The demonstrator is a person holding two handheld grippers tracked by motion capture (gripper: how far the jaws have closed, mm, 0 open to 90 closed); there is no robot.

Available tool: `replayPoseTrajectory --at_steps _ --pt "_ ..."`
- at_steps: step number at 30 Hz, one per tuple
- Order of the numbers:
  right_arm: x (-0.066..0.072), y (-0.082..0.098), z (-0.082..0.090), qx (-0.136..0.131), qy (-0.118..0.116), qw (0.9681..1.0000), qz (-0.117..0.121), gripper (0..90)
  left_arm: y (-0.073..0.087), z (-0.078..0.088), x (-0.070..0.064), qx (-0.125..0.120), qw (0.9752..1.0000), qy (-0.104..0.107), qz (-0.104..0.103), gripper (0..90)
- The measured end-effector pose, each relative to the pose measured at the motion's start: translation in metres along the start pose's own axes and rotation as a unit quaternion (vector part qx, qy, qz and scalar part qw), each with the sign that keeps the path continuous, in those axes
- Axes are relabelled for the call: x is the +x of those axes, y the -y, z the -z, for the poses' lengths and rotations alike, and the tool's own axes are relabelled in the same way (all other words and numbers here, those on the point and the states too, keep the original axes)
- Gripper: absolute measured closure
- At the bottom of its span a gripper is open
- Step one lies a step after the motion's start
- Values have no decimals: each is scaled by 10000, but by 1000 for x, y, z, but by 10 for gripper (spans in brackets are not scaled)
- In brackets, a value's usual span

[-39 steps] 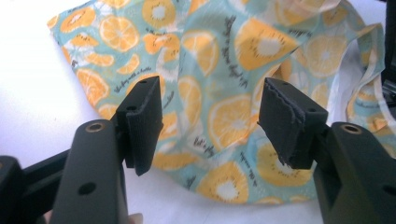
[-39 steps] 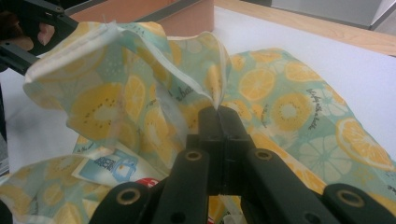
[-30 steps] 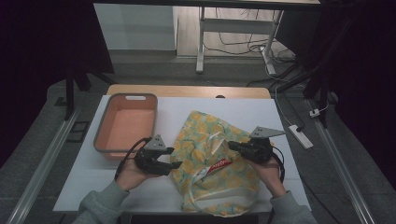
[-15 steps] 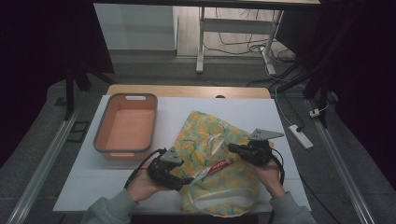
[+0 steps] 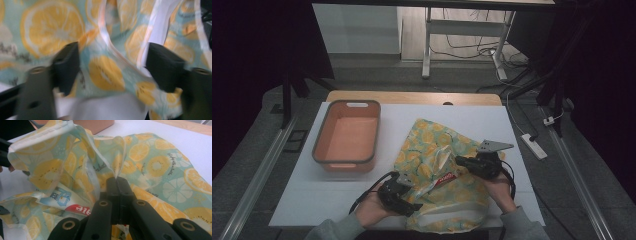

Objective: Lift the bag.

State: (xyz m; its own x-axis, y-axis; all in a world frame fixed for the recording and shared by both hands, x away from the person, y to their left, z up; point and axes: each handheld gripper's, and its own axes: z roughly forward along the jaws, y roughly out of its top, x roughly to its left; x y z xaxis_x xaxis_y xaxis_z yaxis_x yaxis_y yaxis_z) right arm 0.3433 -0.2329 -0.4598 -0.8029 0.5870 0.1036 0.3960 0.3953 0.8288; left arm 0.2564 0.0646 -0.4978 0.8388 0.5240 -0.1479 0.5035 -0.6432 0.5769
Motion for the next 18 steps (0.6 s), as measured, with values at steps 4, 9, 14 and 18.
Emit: replayPoseTrajectory --at_steps 4,9,14,18 --pt "0 1 1 7 7 10000 -6 896 9 1 5 128 9998 94 92 603" --pt "0 1 4 -13 11 10000 -14 890 13 3 10 116 9997 128 175 869" --pt "6 1 12 -29 -140 9999 -56 546 14 14 13 -185 9993 240 223 883" --pt "20 1 41 -249 92 9996 -59 331 18 19 17 -339 9987 251 287 884"
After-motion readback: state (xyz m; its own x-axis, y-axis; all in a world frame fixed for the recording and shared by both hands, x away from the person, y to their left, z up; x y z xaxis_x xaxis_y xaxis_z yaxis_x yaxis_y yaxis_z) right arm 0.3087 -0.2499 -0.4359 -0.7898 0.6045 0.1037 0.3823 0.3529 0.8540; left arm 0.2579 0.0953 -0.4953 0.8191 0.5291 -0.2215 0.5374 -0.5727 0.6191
